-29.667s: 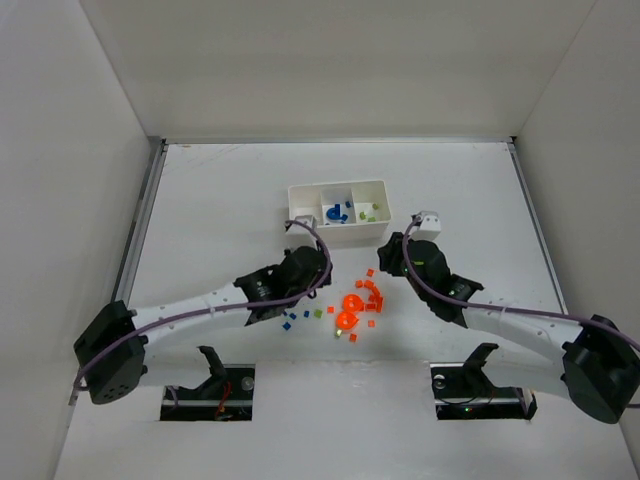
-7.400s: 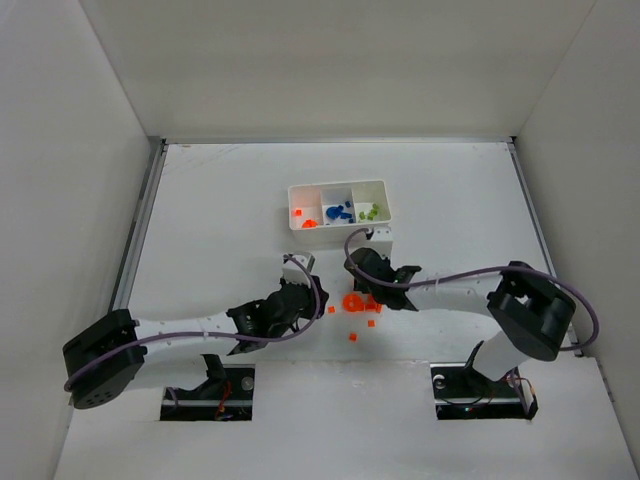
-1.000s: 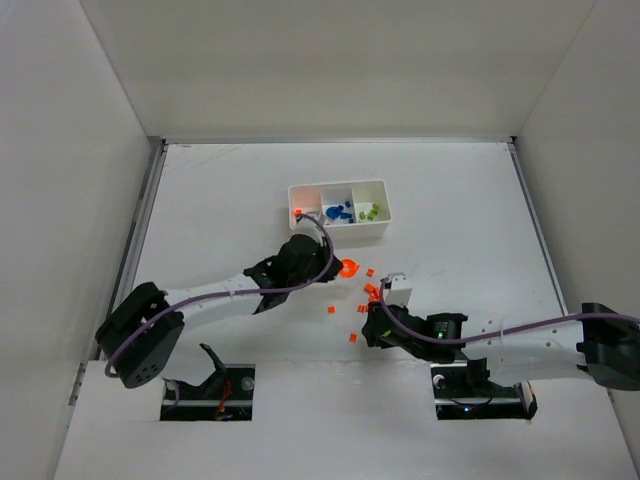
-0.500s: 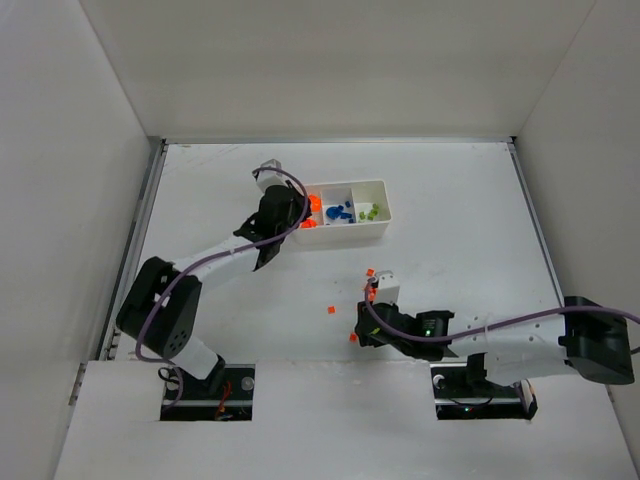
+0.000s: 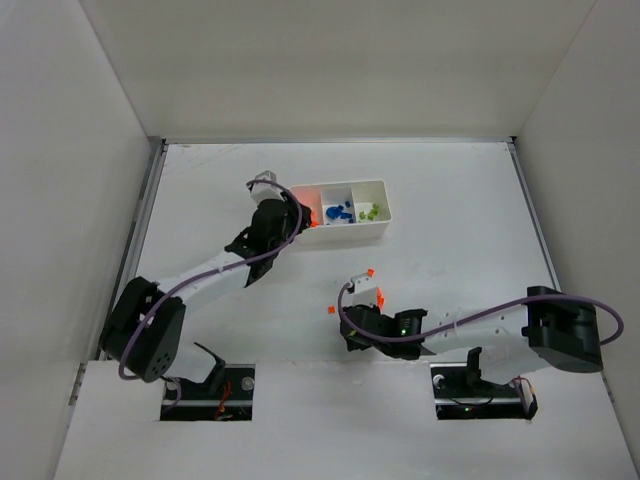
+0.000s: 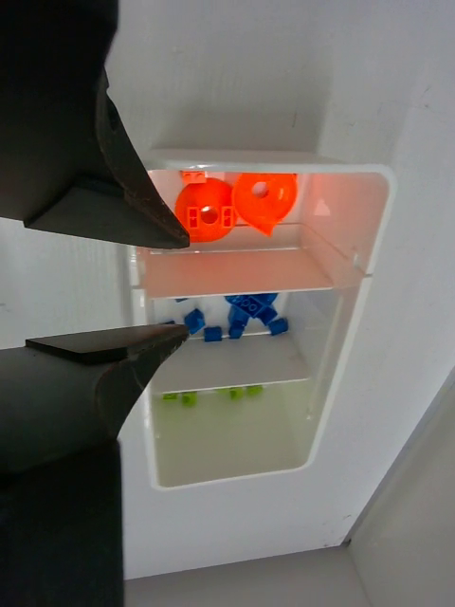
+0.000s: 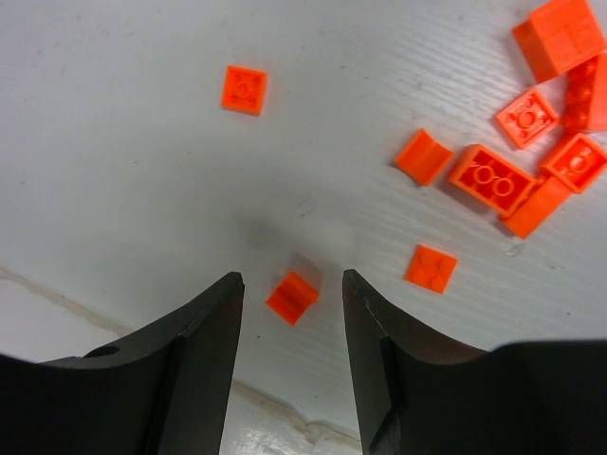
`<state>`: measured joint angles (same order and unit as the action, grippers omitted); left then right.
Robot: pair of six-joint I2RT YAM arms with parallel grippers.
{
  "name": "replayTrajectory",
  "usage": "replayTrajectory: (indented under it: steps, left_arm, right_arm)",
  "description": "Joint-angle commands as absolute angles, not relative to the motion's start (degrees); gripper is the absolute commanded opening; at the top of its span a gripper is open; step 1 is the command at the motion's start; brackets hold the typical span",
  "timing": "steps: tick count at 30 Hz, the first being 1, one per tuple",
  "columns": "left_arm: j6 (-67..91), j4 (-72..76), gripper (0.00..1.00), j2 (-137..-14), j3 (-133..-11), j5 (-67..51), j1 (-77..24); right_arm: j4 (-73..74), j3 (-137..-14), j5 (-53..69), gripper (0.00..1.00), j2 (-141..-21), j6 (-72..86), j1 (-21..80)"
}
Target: Sort the legos into containers by color
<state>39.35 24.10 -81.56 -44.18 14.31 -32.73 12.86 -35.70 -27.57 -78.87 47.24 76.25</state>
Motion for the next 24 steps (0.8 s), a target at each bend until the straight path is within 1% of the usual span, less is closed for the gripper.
replayTrajectory:
  steps: [1, 10, 14, 17, 20, 23, 24]
  left_arm:
    - [37.2, 24.9, 0.35, -75.4, -39.2, 16.7, -35.3]
    - [36.5, 19.1, 0.35, -68.6, -31.1, 17.5, -40.8]
    - [36.6, 17.8, 0.35, -65.7, -28.8, 17.8, -42.0]
    - [37.1, 15.0, 0.35, -63.2, -28.1, 17.8, -41.8]
    - [37.1, 13.8, 0.35, -61.2, -26.9, 17.9, -41.9]
    - [37.5, 11.7, 0.35, -60.6, -26.6, 17.7, -42.1]
    - [37.5, 11.3, 0.35, -60.5, -26.6, 17.7, -42.4]
  right_arm:
    - [10.7, -38.4, -26.4, 0.51, -80.3, 45.1, 77.7]
    - [12.0, -38.3, -26.3, 0.51, -82.8, 46.8, 79.1]
    - [12.7, -38.8, -26.6, 0.45, -84.1, 46.9, 79.5]
    - [13.9, -39.3, -26.7, 0.42, -84.5, 47.1, 80.0]
    - [14.5, -39.1, -27.7, 0.42, -84.7, 47.0, 80.8]
    - [15.5, -39.0, -27.9, 0.46, -85.0, 47.6, 81.2]
    - [15.5, -39.0, -28.0, 0.46, -85.1, 47.7, 81.3]
